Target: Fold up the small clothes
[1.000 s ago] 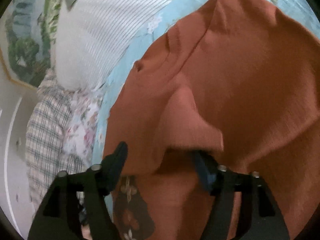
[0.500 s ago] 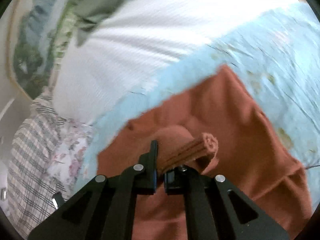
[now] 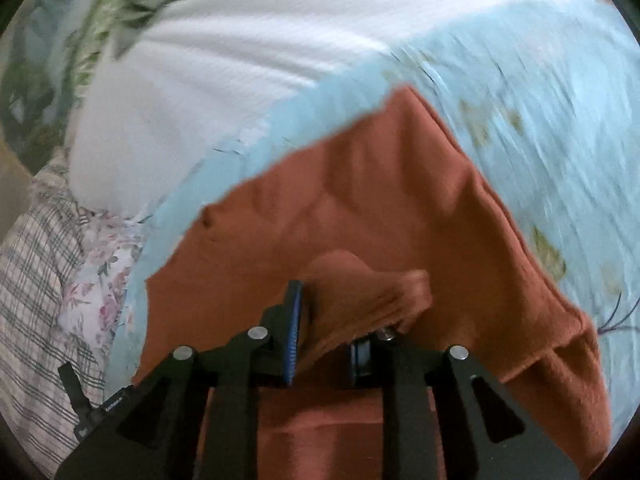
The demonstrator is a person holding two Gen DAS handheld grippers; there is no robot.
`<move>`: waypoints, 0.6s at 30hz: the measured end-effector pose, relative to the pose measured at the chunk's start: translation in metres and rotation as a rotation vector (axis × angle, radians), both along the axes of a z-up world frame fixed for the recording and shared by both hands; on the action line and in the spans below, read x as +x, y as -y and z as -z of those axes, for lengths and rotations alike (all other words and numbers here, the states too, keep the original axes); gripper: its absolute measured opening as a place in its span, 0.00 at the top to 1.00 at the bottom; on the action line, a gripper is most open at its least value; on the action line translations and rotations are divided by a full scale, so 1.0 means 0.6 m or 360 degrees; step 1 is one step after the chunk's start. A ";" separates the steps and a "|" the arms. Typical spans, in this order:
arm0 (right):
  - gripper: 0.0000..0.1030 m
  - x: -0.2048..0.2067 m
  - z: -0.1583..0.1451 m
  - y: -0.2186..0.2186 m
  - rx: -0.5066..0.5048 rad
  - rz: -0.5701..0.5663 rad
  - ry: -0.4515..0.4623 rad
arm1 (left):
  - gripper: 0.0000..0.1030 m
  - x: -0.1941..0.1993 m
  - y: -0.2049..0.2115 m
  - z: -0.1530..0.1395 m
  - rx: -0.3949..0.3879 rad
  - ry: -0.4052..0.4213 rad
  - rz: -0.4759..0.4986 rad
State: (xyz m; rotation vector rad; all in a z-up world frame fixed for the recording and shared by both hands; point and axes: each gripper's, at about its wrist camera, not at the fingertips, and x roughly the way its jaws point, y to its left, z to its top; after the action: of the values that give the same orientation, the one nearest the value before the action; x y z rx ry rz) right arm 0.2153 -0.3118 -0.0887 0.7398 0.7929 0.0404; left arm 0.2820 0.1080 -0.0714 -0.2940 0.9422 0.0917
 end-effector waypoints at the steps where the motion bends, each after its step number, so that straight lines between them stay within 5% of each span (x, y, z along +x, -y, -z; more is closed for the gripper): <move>1: 0.87 -0.002 0.001 0.002 -0.0025 0.0009 -0.0002 | 0.49 0.001 0.004 0.000 0.0019 -0.0001 0.0002; 4: 0.88 -0.015 -0.026 0.004 -0.0162 0.0019 0.0110 | 0.49 0.001 0.008 0.001 0.0044 -0.0001 0.0003; 6: 0.84 -0.017 -0.025 0.009 -0.0316 0.0085 -0.0015 | 0.49 0.002 0.008 0.002 0.0045 0.0001 0.0007; 9: 0.79 -0.032 -0.005 0.040 -0.0328 0.0257 -0.0184 | 0.48 0.003 0.008 0.002 0.0058 0.0001 0.0014; 13: 0.77 -0.076 -0.040 0.049 -0.0384 0.0434 -0.0022 | 0.48 0.004 0.009 0.003 0.0070 0.0003 0.0016; 15: 0.69 -0.067 -0.056 0.025 -0.0376 0.0294 0.0090 | 0.48 0.005 0.010 0.003 0.0079 0.0001 0.0016; 16: 0.52 -0.045 -0.049 0.011 -0.0304 0.0128 0.0081 | 0.48 0.005 0.011 0.004 0.0085 -0.0001 0.0016; 18: 0.47 -0.008 -0.010 -0.009 -0.0194 -0.0083 -0.0063 | 0.48 0.006 0.013 0.004 0.0099 -0.0005 0.0017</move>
State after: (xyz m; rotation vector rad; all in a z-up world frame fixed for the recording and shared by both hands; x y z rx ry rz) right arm 0.2107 -0.3061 -0.0830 0.6062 0.8448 0.0243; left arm 0.2854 0.1004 -0.0737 -0.2315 0.9420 0.1111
